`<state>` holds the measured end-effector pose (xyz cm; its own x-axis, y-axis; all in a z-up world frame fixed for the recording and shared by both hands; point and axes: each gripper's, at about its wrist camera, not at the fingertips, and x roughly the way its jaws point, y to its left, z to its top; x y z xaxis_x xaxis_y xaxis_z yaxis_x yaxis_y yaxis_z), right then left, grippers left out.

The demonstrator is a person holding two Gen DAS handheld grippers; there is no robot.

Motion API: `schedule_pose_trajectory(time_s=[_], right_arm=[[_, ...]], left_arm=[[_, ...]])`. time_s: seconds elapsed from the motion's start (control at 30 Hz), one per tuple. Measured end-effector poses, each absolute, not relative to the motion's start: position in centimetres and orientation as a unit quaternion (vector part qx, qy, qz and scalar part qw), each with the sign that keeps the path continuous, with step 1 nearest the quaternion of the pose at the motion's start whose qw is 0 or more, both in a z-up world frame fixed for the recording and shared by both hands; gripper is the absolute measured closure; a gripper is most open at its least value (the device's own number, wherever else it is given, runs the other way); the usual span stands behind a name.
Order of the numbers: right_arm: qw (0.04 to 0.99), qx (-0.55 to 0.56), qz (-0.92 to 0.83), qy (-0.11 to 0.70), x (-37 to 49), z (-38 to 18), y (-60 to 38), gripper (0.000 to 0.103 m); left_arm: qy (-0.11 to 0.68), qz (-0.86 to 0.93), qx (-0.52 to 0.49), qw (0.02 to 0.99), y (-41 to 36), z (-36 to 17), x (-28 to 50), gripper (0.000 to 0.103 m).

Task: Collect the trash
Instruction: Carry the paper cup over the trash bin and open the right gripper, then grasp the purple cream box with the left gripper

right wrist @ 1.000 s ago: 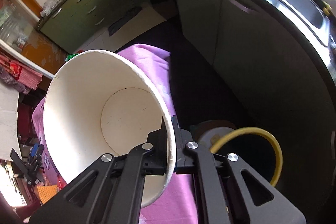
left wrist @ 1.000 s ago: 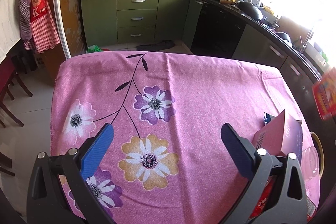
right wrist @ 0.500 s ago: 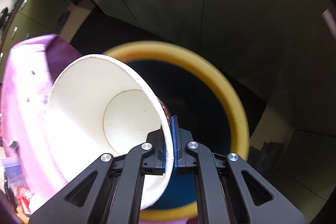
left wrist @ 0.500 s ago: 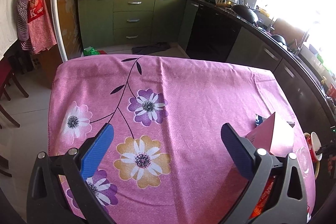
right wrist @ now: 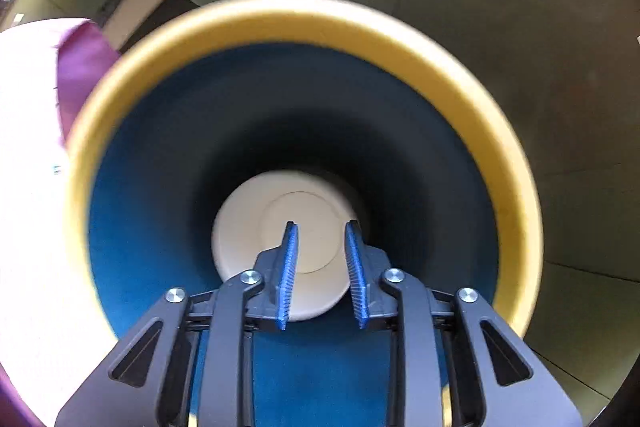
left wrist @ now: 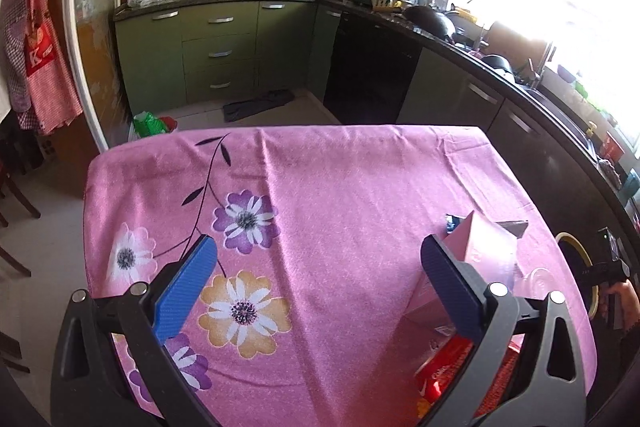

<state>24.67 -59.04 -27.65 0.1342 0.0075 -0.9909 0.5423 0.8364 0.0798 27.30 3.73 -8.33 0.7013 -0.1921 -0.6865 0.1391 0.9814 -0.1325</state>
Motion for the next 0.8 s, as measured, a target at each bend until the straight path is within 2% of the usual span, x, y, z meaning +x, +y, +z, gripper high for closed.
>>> schedule_pose_trajectory(time_s=[0.27,0.43,0.7,0.77,0.8], right_arm=[[0.756,0.213,-0.140,0.603,23.4,-23.3,-56.2,0.073],[0.759,0.212,-0.126,0.603,21.3,-22.7,-54.3,0.072],[0.757,0.220,-0.120,0.603,20.5,-22.6,-54.5,0.070],[0.756,0.220,-0.120,0.604,21.6,-23.4,-54.1,0.070],[0.756,0.221,-0.119,0.605,22.2,-23.8,-53.8,0.070]], left_arm=[[0.424,-0.277,0.079,0.859,-4.4,-5.8,28.7,0.006],[0.439,-0.254,0.167,0.845,-8.9,-7.1,29.3,0.006],[0.487,-0.241,0.198,0.816,-9.3,-9.3,29.9,0.006],[0.493,-0.238,0.201,0.812,-9.3,-9.8,30.0,0.008],[0.497,-0.239,0.200,0.810,-9.3,-9.9,30.0,0.012]])
